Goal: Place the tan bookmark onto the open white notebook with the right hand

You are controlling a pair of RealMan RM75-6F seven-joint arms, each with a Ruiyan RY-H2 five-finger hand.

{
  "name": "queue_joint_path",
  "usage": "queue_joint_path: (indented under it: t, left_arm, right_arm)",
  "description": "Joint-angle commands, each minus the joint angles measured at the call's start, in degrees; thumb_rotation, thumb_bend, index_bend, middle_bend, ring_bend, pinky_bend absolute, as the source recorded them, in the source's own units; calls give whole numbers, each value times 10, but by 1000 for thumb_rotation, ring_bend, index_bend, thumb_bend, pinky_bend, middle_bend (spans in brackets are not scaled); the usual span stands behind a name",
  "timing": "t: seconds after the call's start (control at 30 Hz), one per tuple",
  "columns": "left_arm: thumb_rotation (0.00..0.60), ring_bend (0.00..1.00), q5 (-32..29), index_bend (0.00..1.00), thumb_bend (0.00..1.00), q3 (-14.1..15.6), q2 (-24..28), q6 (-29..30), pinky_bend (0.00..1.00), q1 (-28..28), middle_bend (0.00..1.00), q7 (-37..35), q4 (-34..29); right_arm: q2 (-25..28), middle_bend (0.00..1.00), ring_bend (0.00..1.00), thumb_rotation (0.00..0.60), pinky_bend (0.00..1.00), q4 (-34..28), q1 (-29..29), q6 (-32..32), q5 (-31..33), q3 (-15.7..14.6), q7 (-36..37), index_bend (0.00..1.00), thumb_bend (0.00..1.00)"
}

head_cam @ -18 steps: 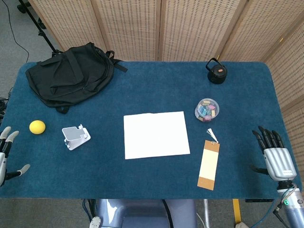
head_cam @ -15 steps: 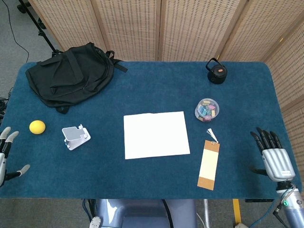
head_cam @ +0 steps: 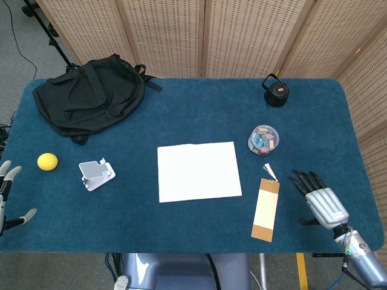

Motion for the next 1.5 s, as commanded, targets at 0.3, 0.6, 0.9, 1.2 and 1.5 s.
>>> queue_joint_path:
  t: [0.3, 0.6, 0.9, 1.2, 1.5]
  left_arm:
    - [600, 0, -22, 0, 0, -6, -8, -11, 0, -2, 0, 17, 2]
    - [600, 0, -20, 0, 0, -4, -11, -14, 0, -3, 0, 24, 1]
    - [600, 0, -23, 0, 0, -5, -14, -18, 0, -4, 0, 29, 3]
    - [600, 0, -23, 0, 0, -5, -15, -20, 0, -5, 0, 31, 3]
    - [600, 0, -23, 0, 0, -5, -15, -23, 0, -6, 0, 32, 3]
  right_arm:
    - [-80, 0, 0, 600, 0, 229, 146, 32, -238, -73, 169, 134, 3]
    - [-111, 0, 0, 600, 0, 296, 172, 64, -283, -104, 168, 159, 2]
    - [-136, 0, 0, 600, 0, 337, 182, 76, -295, -119, 135, 186, 12]
    - [-170, 0, 0, 600, 0, 409, 172, 106, -297, -132, 104, 194, 28]
    - [-191, 0, 0, 600, 0, 464, 161, 116, -289, -148, 103, 194, 28]
